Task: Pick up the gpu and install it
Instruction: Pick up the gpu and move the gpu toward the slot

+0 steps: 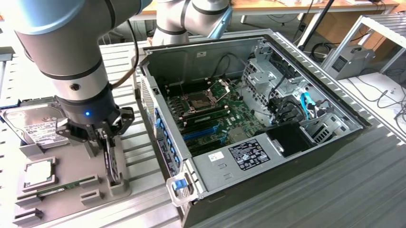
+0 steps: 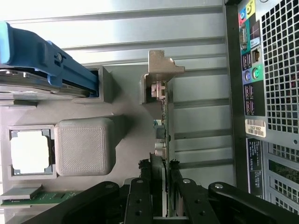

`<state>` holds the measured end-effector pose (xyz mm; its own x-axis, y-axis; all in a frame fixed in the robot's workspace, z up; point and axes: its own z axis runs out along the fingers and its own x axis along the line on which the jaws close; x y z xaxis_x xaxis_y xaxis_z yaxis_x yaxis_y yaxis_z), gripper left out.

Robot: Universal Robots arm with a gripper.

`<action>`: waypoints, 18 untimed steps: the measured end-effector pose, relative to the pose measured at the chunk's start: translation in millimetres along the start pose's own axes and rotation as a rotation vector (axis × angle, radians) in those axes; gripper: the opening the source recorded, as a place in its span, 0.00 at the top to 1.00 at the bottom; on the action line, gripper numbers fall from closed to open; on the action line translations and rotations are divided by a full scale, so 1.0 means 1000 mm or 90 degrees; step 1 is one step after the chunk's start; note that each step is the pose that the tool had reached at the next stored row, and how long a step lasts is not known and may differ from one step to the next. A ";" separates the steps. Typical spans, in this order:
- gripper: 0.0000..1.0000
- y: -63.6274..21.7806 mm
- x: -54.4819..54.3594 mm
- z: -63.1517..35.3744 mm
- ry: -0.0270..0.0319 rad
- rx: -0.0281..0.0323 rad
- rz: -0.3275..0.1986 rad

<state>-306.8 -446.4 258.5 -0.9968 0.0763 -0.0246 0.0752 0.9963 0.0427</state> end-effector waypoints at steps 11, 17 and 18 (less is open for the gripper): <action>0.73 0.0002 0.000 -0.0042 0.0000 0.0000 0.000; 0.73 0.0003 0.000 -0.0074 -0.0001 -0.0001 0.000; 0.73 0.0003 0.000 -0.0077 -0.0001 -0.0001 0.000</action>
<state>-306.8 -446.4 266.3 -0.9968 0.0763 -0.0247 0.0752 0.9962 0.0429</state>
